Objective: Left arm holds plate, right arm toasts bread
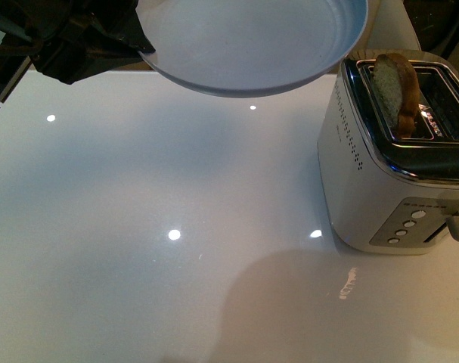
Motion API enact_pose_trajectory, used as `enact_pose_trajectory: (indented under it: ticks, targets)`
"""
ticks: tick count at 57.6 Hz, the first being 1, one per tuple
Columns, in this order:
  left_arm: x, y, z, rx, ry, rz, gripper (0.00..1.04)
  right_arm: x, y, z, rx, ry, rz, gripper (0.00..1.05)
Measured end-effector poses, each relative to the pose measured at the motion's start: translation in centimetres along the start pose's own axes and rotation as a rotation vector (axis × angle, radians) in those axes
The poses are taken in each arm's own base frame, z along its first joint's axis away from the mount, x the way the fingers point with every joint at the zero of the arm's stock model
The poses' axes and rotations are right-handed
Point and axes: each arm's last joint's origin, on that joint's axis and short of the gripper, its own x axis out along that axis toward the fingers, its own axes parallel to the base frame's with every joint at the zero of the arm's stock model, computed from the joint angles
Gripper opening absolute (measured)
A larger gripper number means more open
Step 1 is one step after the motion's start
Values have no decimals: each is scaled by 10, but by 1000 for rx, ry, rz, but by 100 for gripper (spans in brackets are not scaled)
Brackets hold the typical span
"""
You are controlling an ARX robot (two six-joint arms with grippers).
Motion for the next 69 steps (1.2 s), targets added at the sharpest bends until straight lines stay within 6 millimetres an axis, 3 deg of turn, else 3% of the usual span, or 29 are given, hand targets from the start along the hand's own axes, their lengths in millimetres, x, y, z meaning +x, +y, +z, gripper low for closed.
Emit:
enact_pose_trajectory:
  ticks: [18,26,42,48,69]
  targets:
    - [0,0,0,0,-2,0,3,-1,-1,-2,1,3,1,96]
    - [0,0,0,0,0,-2,3,-14,-10,-18,-39,-226,103,70]
    - [0,0,0,0,0,-2,3,-43,-26,-41,-61,-249,100,28]
    - [0,0,0,0,0,-2,3,-56,-35,-51,-67,-250,117,3]
    - [0,0,0,1,0,-2,3,-79,-47,-67,-68,-247,95,2]
